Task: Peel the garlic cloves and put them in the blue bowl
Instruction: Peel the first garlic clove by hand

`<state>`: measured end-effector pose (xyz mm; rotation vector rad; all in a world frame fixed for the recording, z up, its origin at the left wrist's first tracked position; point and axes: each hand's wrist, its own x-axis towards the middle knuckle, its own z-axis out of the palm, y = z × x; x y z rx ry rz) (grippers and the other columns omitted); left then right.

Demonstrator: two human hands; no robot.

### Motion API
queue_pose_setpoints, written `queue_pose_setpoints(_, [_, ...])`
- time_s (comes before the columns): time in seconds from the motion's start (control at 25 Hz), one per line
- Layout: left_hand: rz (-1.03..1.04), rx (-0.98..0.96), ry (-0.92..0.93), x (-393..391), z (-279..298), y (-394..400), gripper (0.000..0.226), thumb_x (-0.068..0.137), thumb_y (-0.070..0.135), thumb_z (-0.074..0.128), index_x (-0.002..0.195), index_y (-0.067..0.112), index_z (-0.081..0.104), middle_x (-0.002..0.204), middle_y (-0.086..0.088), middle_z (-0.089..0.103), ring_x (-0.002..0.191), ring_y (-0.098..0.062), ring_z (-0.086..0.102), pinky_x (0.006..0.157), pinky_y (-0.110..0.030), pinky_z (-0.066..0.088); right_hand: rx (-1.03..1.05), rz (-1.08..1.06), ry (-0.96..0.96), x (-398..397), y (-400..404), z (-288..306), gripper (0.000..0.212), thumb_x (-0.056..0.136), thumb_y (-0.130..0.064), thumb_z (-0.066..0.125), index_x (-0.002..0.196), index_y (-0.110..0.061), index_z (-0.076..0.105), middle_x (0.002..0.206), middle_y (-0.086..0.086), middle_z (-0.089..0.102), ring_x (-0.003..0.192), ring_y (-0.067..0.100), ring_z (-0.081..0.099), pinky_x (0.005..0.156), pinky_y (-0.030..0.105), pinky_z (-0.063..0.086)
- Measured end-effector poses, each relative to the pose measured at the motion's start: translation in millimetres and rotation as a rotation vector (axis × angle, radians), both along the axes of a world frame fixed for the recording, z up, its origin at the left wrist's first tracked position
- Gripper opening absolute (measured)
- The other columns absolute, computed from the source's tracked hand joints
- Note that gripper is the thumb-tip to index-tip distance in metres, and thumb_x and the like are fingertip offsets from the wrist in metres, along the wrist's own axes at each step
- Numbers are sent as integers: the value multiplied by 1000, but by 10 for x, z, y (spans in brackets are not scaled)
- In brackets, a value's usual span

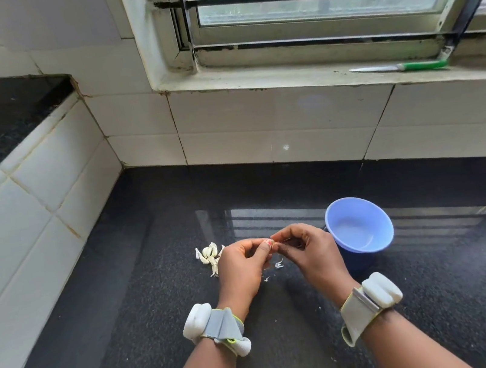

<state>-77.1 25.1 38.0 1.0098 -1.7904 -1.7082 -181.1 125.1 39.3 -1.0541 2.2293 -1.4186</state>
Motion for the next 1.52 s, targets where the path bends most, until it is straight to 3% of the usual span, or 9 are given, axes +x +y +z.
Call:
queue_pose_setpoints(0.16, [-41, -140, -127, -17, 51, -60, 18, 82, 17, 71, 65, 24, 72, 66, -4, 72, 69, -27, 69, 70, -45, 57, -29, 45, 215, -27, -3, -38, 16, 75, 0, 79, 86, -12, 76, 86, -5, 68, 76, 6, 64, 69, 13, 52])
queue_pose_setpoints(0.56, [-17, -190, -195, -100, 90, -62, 3, 75, 17, 75, 72, 15, 76, 64, 2, 71, 65, -15, 68, 69, -38, 57, -85, 57, 386, -54, -2, -37, 16, 75, -2, 80, 89, -8, 76, 86, 1, 68, 72, 8, 63, 66, 11, 52])
queue_pose_setpoints(0.76, [48, -112, -178, -124, 45, -1, 10, 73, 13, 72, 62, 14, 72, 56, 1, 67, 55, -10, 59, 65, -32, 53, -55, 82, 519, -24, -2, -97, 15, 78, -5, 78, 93, -7, 74, 87, 4, 67, 71, 12, 65, 62, 24, 57])
queue_pose_setpoints(0.92, [95, 0, -137, -133, 28, 51, 11, 74, 6, 68, 64, 10, 73, 59, -4, 69, 55, -11, 58, 66, -34, 54, -45, 90, 590, -5, 9, -134, 14, 79, -7, 76, 93, -7, 73, 88, 5, 66, 70, 14, 65, 61, 24, 58])
queue_pose_setpoints(1.28, [139, 99, -50, -137, -19, 110, 13, 79, 2, 65, 69, 8, 72, 71, -14, 72, 68, -21, 66, 76, -44, 57, -105, 21, 446, 8, -3, -182, 16, 75, -7, 80, 90, -9, 76, 87, 2, 67, 73, 8, 63, 68, 15, 56])
queue_pose_setpoints(1.52, [160, 218, 35, -151, -1, 123, 22, 85, -2, 62, 69, 10, 68, 69, -10, 69, 70, -23, 66, 80, -43, 57, -104, -40, 40, 36, -1, -81, 15, 77, -8, 79, 89, -15, 77, 84, -12, 68, 83, 2, 67, 71, 10, 52])
